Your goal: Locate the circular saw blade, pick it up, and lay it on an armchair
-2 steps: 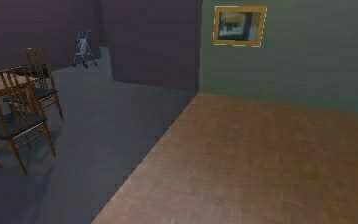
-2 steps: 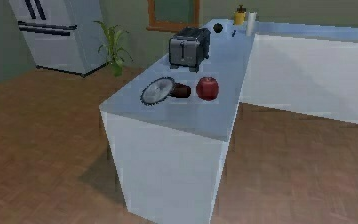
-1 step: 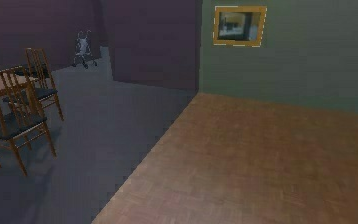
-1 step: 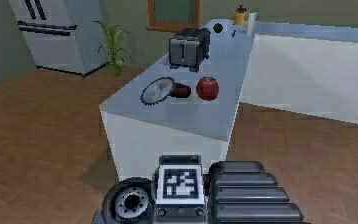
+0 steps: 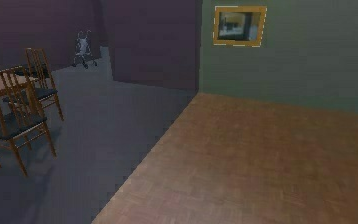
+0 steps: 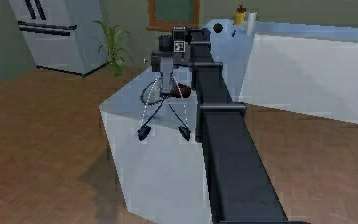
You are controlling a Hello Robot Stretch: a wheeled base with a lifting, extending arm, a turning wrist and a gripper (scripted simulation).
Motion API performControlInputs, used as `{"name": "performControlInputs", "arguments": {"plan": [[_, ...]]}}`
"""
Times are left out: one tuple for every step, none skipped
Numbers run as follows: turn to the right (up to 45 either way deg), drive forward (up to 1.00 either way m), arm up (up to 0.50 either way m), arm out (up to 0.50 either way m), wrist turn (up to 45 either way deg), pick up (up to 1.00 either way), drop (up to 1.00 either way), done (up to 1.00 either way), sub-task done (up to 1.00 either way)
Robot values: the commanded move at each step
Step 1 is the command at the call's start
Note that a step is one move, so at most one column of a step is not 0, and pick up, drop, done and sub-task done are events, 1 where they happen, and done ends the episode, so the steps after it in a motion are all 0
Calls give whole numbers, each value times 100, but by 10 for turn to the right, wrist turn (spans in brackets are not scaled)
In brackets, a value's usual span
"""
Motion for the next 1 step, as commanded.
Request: {"name": "performControlInputs", "arguments": {"plan": [[0, 0, 0, 0, 450, 0, 0, 0, 0]]}}
